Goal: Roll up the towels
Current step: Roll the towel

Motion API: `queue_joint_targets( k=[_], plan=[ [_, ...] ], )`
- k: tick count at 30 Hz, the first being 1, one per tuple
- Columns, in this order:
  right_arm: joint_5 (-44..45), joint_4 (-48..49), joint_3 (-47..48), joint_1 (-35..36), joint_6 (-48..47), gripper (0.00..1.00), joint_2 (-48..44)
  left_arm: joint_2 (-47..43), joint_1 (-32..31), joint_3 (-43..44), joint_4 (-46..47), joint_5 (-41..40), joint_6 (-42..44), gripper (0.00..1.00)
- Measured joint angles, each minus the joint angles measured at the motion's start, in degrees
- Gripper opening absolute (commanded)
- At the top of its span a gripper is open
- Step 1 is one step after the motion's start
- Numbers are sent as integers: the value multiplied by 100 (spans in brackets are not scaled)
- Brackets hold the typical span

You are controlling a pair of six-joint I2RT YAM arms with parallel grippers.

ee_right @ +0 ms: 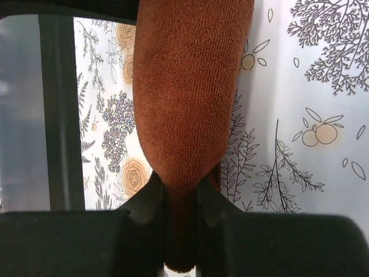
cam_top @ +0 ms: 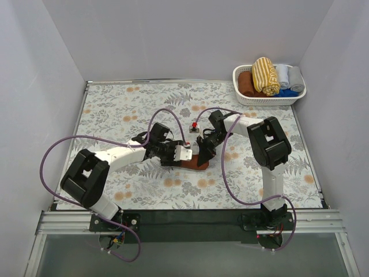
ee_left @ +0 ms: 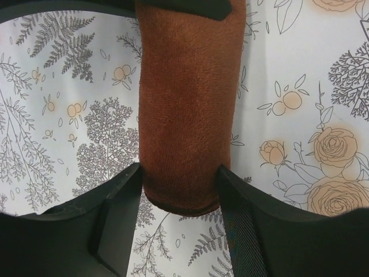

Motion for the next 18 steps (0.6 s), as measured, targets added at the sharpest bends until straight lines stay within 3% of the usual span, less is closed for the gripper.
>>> queue_joint_targets(
  k=[2,3,4,6,7,10,12,14,18],
  plan=[
    [0,-11,4,-2,7,1,4,39,-7,-28,7,7,66,47],
    [0,-13,9,-4,9,1,11,50,-13,-37,2,13,83,40],
    [-4,-15,11,-11,15,1,17,76,-22,-37,-4,42,103,28],
    [-7,-31,17,-24,42,9,24,173,-22,-15,-42,98,155,18],
    [2,-55,17,-37,50,19,24,254,-20,35,-98,140,190,12],
    [37,-120,17,-87,105,37,15,505,2,323,-411,319,293,5],
    [94,-129,-37,-151,133,43,-70,647,20,516,-647,450,343,0],
    [280,-111,-188,-271,157,61,-293,855,17,737,-881,662,404,0],
    [809,-37,-601,-625,118,66,-1010,1228,85,1200,-1464,1032,542,0]
  ],
)
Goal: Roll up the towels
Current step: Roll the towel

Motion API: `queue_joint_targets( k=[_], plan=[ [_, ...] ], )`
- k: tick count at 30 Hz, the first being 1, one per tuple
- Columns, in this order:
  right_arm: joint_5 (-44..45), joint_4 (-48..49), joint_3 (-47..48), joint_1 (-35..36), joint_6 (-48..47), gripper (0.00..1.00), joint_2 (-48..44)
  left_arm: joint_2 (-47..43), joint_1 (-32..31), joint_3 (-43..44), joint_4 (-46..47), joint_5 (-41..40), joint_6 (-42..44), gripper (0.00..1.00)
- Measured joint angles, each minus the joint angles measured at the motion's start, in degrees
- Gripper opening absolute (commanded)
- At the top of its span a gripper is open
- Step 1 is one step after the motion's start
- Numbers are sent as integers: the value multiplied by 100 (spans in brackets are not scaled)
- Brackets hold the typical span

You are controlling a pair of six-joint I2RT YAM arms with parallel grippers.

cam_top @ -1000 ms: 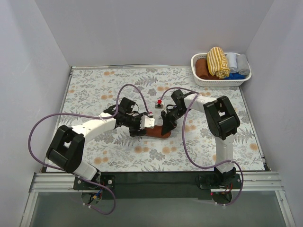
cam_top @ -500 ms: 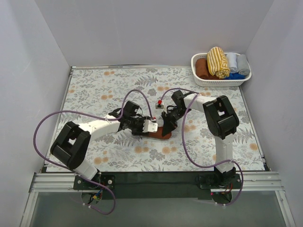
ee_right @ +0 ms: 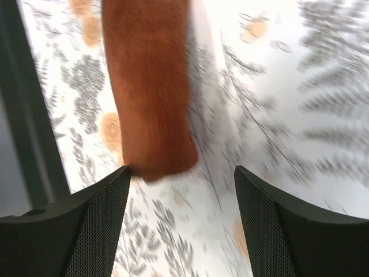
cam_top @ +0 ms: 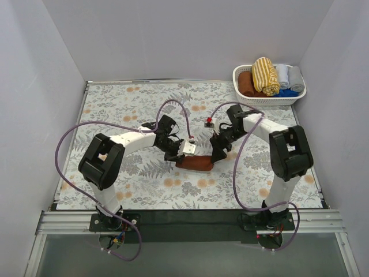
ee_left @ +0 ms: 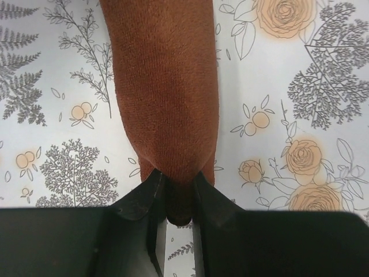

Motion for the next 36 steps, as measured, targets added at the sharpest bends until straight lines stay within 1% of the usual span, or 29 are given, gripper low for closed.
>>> queue_joint_targets(
  k=[3,7,10,13,18,19,22,28,36],
  plan=[
    [466,286,-308,-205,92,68,-815,341,98,446,-557,275,120,0],
    [966,824,-616,-133,278,67,-1891,859,195,1078,-1375,621,269,0],
    [1423,1335,-933,188,437,65,-2549,1215,232,1473,-1912,885,339,0],
    [1862,1714,-1241,684,557,64,-2929,1458,260,1720,-2315,1091,369,0],
    [2544,2146,-1788,1585,577,66,-3171,1816,304,2055,-2907,1344,407,0],
    [2649,2190,-1897,1746,577,70,-3202,1904,321,2131,-3010,1403,411,0],
    [2846,2234,-2087,2168,573,74,-3204,2076,389,2271,-3241,1556,420,0],
    [3128,2533,-2218,2546,566,73,-3171,2319,444,2492,-3626,1709,476,0],
    [3539,2881,-2505,2745,391,73,-2879,2780,568,2929,-4199,1961,638,0]
  ],
)
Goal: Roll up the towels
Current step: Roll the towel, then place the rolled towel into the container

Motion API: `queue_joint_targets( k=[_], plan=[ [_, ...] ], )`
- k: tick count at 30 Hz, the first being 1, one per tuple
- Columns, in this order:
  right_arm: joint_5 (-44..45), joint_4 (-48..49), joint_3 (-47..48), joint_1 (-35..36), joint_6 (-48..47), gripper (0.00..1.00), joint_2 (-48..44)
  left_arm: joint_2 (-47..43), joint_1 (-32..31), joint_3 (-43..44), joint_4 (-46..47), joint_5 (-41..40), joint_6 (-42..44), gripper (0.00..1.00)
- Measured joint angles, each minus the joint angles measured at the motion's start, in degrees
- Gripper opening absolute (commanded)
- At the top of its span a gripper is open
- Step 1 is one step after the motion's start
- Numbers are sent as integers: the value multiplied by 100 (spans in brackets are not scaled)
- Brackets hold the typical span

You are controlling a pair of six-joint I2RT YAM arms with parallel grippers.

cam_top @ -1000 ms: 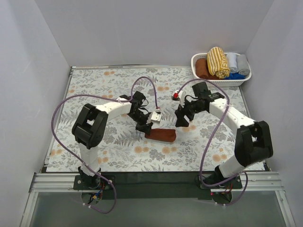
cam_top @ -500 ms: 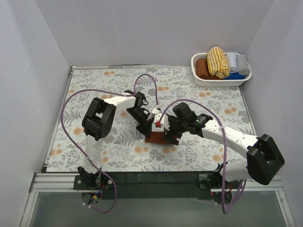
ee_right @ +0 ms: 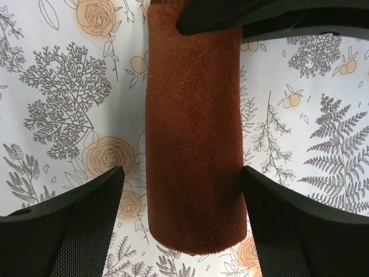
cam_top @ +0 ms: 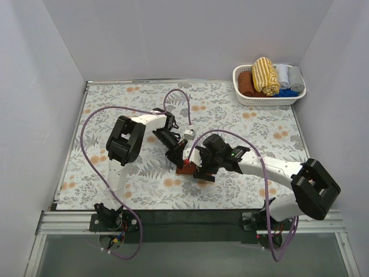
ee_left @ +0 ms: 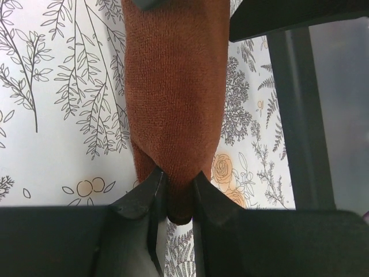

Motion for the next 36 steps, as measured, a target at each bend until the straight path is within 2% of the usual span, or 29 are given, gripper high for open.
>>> queue_joint_targets(
  k=[6,12,14,15,16,18,19,24,25,29,32,34,36],
  plan=[
    [247,343,-216,70,-111,68,98,229,68,214,-304,122,63,0],
    [455,669,-374,79,-282,50,376,387,103,402,-520,157,92,0],
    [481,767,-404,85,-308,39,448,411,107,433,-549,157,92,2],
    [479,798,-407,87,-317,34,463,426,111,452,-562,164,92,11],
    [494,820,-409,90,-321,20,470,439,120,461,-575,175,87,17],
    [518,881,-413,94,-332,4,483,442,144,461,-570,190,68,27],
    [531,905,-413,94,-297,1,496,442,166,461,-551,186,39,40],
    [372,876,-374,-79,-105,1,516,212,424,358,-131,59,-286,52],
    [264,815,-337,-164,-37,1,522,116,538,350,7,-31,-367,76],
    [-129,236,-83,-608,256,1,522,-481,1198,289,907,-485,-968,78],
    [-551,-356,334,-1231,562,1,522,-1346,1622,15,2006,-1325,-1814,85],
    [-907,-632,776,-1775,850,1,527,-1910,1784,-157,2623,-1847,-2249,98],
    [-1137,-763,1329,-2253,1117,1,546,-2433,1770,-181,3158,-2190,-2662,98]
  ],
)
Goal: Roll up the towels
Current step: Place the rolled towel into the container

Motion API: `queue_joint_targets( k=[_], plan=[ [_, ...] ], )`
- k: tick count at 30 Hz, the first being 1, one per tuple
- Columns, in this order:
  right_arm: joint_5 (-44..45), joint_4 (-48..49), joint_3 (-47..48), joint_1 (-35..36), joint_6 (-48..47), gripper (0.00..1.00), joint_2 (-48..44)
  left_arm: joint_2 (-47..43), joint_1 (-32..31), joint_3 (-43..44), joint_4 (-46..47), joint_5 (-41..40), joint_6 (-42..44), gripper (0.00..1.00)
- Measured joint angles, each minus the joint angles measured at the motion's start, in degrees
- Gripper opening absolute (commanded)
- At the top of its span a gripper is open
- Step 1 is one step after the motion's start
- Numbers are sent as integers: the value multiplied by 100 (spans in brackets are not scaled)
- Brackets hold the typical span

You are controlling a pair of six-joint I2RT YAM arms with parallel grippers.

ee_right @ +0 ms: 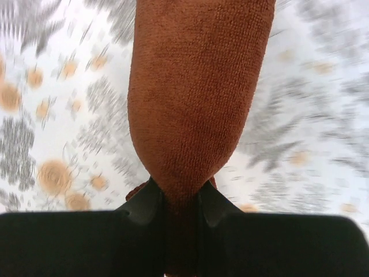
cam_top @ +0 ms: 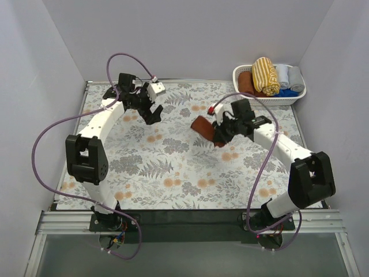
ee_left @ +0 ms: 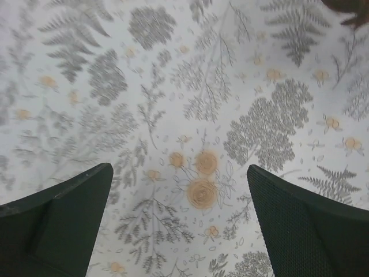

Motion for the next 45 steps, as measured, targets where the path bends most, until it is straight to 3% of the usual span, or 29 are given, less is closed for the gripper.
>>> queue_joint_targets(
  k=[7,17,23,35,44,45],
  plan=[
    [208,278,2015,-968,601,1,533,-433,-214,96,868,-435,-778,98],
    [1373,920,5062,-2072,1126,1,2992,-133,-197,-208,863,-835,-1040,98],
    [1703,935,6345,-2404,1320,1,4258,-144,-197,-422,876,-1067,-999,98],
    [2009,960,6706,-2356,1690,1,5160,-146,-197,-702,763,-1401,-931,98],
    [2299,957,6365,-2356,1985,1,5209,-116,-197,-704,656,-1425,-929,98],
    [2312,957,6336,-2356,2004,8,5209,-98,-197,-702,654,-1425,-929,98]
  ],
)
